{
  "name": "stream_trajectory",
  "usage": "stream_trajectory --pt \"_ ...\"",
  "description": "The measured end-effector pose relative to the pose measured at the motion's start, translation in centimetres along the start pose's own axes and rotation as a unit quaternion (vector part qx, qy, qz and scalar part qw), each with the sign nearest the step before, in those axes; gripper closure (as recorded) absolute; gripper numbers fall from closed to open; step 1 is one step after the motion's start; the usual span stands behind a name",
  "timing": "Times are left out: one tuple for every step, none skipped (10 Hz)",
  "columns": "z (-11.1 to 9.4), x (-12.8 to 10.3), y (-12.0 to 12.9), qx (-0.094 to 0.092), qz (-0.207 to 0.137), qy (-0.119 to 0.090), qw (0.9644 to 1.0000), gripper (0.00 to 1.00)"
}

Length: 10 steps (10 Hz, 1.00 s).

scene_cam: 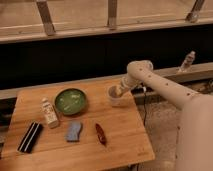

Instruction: Place the ceramic cup in the ceramic bowl

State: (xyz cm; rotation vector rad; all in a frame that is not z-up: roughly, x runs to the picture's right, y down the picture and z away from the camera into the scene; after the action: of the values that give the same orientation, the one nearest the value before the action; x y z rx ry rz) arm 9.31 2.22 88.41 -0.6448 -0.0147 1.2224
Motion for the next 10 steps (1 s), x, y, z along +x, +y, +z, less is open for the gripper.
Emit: stream_trajectory --pt "-1.2 0.2 0.1 -0.003 -0.002 -0.008 1.0 0.97" --pt "-3.4 0.5 0.1 -0.006 -0.004 -0.023 0.9997 0.97" --pt "-5.0 0.5 0.5 -0.011 -0.009 -0.037 0.9992 0.97" --pt "-6.6 0.1 1.2 -0.019 -0.017 -0.051 0.9984 0.97" --pt "-8.1 -0.4 2.1 -0.026 -0.029 -0.064 0.9972 0.97" --pt "-9.7 -0.9 3.1 -0.032 -0.044 -0.077 0.9956 0.97" --pt "-10.7 -1.4 4.3 -0.035 -0.064 -0.086 0.9936 0.97" --pt "-11.1 -1.7 5.8 -0.036 -0.085 -0.089 0.9917 0.97" --pt "-11.2 -1.8 8.3 -0.035 -0.116 -0.09 0.9885 0.97" --pt "-10.7 -1.8 10.4 -0.03 -0.145 -0.086 0.9852 0.97"
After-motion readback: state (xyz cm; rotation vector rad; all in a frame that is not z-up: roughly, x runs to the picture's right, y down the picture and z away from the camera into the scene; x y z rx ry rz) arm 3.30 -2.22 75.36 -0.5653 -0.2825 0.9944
